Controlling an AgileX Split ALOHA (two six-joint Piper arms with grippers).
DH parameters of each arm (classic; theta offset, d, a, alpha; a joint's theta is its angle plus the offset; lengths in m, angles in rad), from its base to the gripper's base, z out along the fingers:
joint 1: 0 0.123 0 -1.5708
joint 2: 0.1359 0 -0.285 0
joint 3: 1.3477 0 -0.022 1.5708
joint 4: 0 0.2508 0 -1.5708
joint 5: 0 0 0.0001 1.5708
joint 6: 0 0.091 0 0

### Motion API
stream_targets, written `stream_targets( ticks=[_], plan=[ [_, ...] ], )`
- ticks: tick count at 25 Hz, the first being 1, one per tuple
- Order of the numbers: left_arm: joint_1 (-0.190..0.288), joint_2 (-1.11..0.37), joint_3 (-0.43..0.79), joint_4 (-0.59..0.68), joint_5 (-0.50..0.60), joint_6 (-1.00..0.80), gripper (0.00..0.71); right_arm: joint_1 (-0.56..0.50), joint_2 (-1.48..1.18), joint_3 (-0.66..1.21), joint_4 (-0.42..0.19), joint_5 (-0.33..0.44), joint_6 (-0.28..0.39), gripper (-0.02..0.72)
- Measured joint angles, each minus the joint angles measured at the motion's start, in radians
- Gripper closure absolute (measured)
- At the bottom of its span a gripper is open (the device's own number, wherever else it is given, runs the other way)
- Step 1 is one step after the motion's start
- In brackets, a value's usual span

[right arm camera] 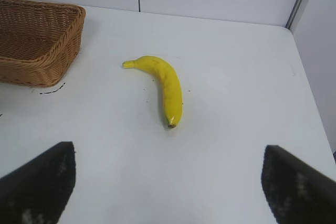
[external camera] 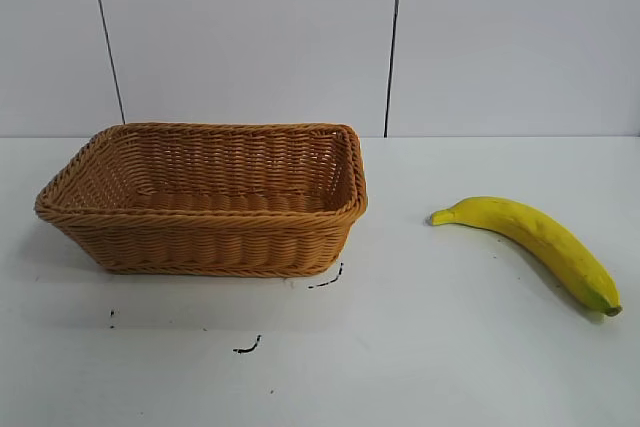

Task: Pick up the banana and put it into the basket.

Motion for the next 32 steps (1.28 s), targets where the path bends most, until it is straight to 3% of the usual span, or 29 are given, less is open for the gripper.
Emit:
stream_targets(
  ticks=[13,24,32],
  plan=[
    [0.000,0.000,0.000,0.000,0.000,0.000,0.015,0.000,0.043,-0.034,-0.022,-0.014,0.006,0.014],
    [0.000,0.000,0.000,0.000,0.000,0.000,0.015,0.000,0.660,-0.338,-0.015,-0.029,0.024,0.014],
    [0.000,0.000,0.000,0.000,0.000,0.000,0.015,0.000,1.148,-0.581,-0.015,0.049,-0.047,0.014]
  ],
)
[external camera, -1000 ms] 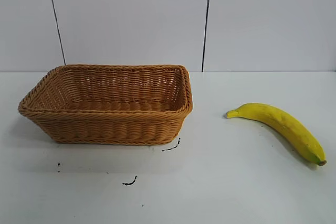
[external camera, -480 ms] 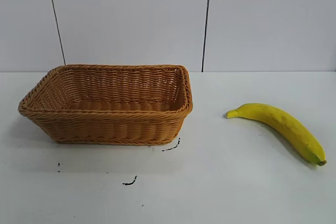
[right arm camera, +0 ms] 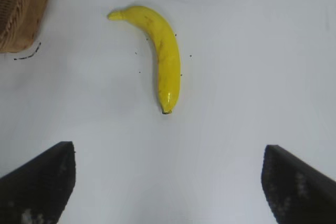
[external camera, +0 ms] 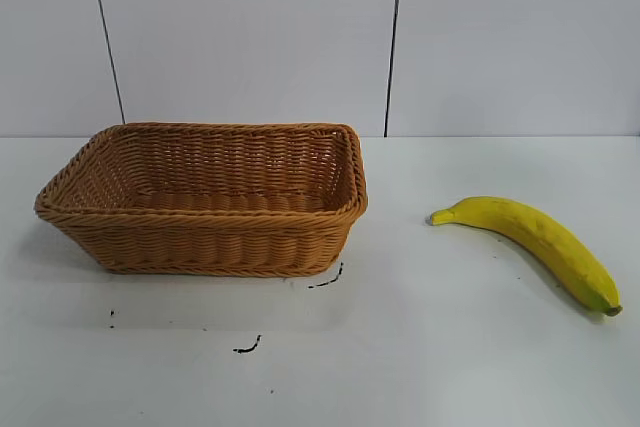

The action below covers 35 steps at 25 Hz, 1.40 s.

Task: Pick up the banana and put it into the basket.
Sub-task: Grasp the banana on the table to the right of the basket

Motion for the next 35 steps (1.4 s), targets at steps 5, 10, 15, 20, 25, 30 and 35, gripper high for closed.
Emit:
stream_targets(
  ticks=[5,10,15,20,25,30,35],
  plan=[
    [0.000,0.000,0.000,0.000,0.000,0.000,0.015,0.000,0.261,-0.134,0.002,0.017,-0.078,0.014],
    [0.000,0.000,0.000,0.000,0.000,0.000,0.015,0.000,0.457,-0.239,0.021,0.014,-0.189,0.014],
    [0.000,0.000,0.000,0.000,0.000,0.000,0.015,0.005,0.594,-0.285,0.044,-0.044,-0.284,0.014],
    [0.000,0.000,0.000,0.000,0.000,0.000,0.015,0.050,0.687,-0.287,0.046,-0.134,-0.324,0.014],
    [0.000,0.000,0.000,0.000,0.000,0.000,0.015,0.061,0.768,-0.287,0.044,-0.196,-0.288,0.014],
    [0.000,0.000,0.000,0.000,0.000,0.000,0.015,0.061,0.859,-0.287,0.025,-0.246,-0.275,0.014],
    [0.000,0.000,0.000,0.000,0.000,0.000,0.015,0.061,0.937,-0.287,0.024,-0.337,-0.227,0.014]
  ],
)
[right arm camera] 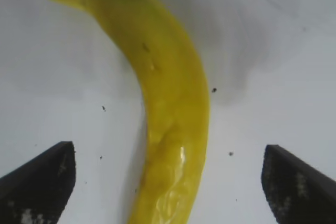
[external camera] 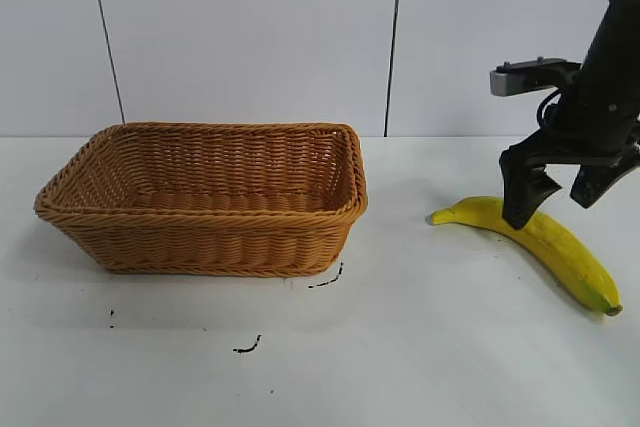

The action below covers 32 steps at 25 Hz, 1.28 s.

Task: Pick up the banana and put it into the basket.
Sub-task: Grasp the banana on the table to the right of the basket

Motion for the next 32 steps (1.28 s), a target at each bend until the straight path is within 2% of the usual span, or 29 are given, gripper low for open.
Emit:
stream_targets(
  ticks=[10,13,18,20,21,27,32],
  plan=[
    [0.000,0.000,0.000,0.000,0.000,0.000,0.015,0.000,0.070,0.000,0.002,-0.035,0.019,0.014],
    [0.000,0.000,0.000,0.000,0.000,0.000,0.015,0.000,0.070,0.000,0.002,-0.039,0.019,0.047],
    [0.000,0.000,0.000,0.000,0.000,0.000,0.015,0.000,0.070,0.000,0.002,-0.037,0.040,0.202],
    [0.000,0.000,0.000,0.000,0.000,0.000,0.015,0.000,0.070,0.000,0.002,-0.036,0.042,0.311],
    [0.000,0.000,0.000,0.000,0.000,0.000,0.015,0.000,0.070,0.000,0.001,-0.036,0.042,0.388],
    [0.000,0.000,0.000,0.000,0.000,0.000,0.015,0.000,0.069,-0.004,-0.006,-0.017,0.042,0.384],
    [0.000,0.000,0.000,0.000,0.000,0.000,0.015,0.000,0.027,-0.067,-0.010,0.109,0.042,0.384]
  ],
)
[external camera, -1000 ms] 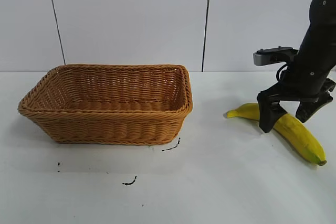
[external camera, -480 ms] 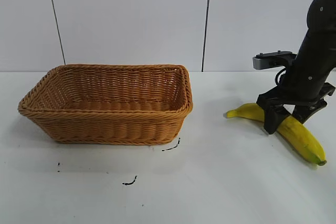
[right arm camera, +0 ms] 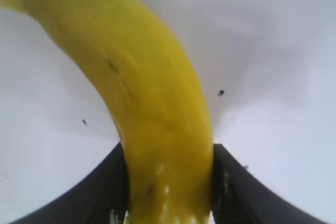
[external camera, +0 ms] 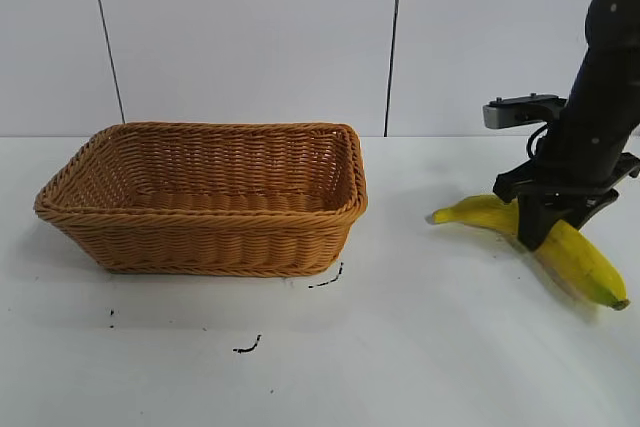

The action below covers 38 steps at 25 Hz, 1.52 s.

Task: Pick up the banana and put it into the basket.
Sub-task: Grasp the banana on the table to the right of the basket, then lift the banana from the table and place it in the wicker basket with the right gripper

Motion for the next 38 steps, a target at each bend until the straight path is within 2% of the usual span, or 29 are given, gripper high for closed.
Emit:
stream_targets(
  ticks=[5,10,16,24,34,38],
  plan=[
    [0.000,0.000,0.000,0.000,0.000,0.000,0.015,0.000,-0.073,-0.147,0.000,0.212,0.000,0.384],
    [0.000,0.000,0.000,0.000,0.000,0.000,0.015,0.000,-0.088,-0.309,0.008,0.354,0.023,0.384],
    [0.000,0.000,0.000,0.000,0.000,0.000,0.015,0.000,-0.086,-0.421,0.043,0.373,0.030,0.384],
    [0.000,0.000,0.000,0.000,0.000,0.000,0.015,0.022,-0.031,-0.550,0.036,0.377,0.022,0.384],
    [0.000,0.000,0.000,0.000,0.000,0.000,0.015,0.216,0.160,-0.802,0.009,0.378,-0.005,0.384],
    [0.000,0.000,0.000,0.000,0.000,0.000,0.015,0.323,0.175,-0.826,0.003,0.345,-0.082,0.384]
  ],
)
